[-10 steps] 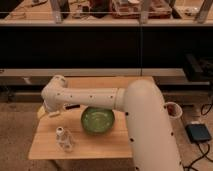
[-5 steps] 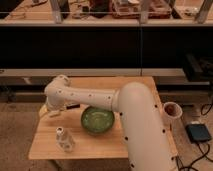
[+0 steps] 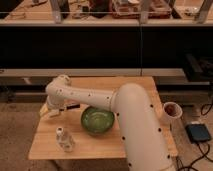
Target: Place the white sponge in the ceramic bowl
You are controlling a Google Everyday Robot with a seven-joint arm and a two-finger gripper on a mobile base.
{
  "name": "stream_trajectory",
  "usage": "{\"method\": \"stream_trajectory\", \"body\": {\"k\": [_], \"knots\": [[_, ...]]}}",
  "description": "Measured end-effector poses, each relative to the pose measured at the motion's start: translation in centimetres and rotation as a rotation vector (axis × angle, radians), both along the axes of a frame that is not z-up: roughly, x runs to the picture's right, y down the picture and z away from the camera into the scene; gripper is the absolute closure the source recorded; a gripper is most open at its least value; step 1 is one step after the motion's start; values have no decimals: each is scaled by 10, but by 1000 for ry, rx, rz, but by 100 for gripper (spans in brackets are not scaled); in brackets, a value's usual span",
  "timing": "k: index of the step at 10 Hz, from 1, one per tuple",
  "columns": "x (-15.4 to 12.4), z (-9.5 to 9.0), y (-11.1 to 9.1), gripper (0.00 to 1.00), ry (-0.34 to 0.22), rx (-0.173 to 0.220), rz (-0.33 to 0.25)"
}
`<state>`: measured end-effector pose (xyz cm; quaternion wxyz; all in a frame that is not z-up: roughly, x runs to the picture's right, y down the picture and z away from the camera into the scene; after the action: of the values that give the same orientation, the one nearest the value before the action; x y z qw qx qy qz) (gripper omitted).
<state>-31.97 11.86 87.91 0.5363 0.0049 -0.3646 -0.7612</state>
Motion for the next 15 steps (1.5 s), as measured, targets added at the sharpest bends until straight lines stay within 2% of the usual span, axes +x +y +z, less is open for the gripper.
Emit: {"method": "stream_trajectory", "body": {"k": [3, 6, 12, 14, 15], "knots": [[-6, 7, -6, 20, -9, 12, -8], [-15, 12, -3, 20, -10, 10, -27], [-17, 16, -5, 20, 8, 15, -52], [-14, 17, -8, 26, 19, 19, -54], [-11, 17, -9, 36, 28, 21, -61]]}}
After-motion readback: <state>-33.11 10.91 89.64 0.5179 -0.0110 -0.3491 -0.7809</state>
